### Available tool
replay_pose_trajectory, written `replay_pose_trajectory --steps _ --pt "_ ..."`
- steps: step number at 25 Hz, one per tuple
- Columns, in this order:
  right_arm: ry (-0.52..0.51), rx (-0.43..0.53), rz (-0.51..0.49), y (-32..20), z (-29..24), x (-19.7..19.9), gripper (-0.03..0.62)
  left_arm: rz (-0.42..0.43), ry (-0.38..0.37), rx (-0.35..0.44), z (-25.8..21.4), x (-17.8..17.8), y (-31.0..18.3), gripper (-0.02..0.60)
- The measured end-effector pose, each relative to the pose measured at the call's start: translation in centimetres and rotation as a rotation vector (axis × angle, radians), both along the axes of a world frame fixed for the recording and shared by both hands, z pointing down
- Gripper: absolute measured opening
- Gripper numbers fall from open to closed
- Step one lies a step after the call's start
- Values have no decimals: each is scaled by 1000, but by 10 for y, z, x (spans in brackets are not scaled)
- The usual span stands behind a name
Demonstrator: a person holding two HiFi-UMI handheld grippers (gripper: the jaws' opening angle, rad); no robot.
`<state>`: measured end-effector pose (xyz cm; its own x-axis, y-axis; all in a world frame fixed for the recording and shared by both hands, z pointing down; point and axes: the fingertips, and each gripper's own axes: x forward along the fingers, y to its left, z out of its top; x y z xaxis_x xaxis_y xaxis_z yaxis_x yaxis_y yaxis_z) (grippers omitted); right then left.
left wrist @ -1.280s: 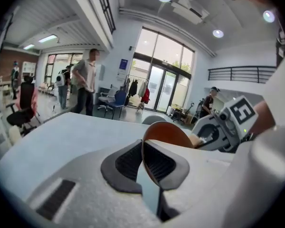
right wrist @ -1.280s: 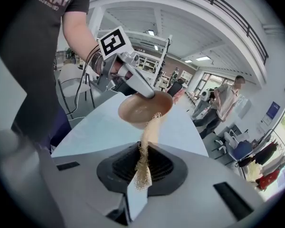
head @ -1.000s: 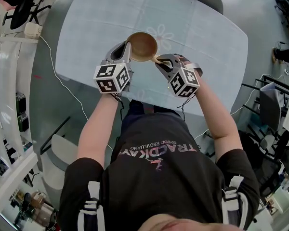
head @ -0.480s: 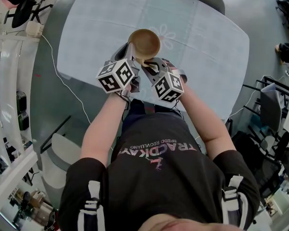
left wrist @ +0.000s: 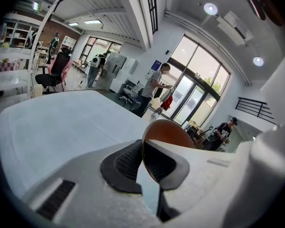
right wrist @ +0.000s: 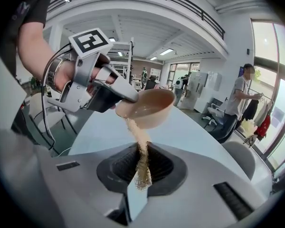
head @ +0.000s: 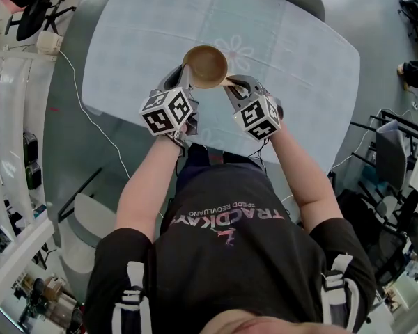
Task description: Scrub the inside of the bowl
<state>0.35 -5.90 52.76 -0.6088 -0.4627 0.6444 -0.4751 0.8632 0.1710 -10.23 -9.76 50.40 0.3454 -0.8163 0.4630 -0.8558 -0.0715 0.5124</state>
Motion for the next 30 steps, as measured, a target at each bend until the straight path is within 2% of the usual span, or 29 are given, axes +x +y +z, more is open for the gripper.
replay_pose_trajectory --steps 2,8,13,17,30 --pt "-26 -13 67 -9 -1 14 32 2 -16 -9 4 -2 0 28" --pt "-215 -54 346 -51 -22 57 32 18 -56 -58 26 0 3 27" --pt "-334 -66 479 -75 -35 84 32 46 -73 -101 46 10 -6 28" --pt "-385 -74 513 -83 -37 94 32 79 -101 -137 66 19 -20 28" --pt "-393 -138 512 -95 -6 100 32 137 -170 -260 125 38 -51 28"
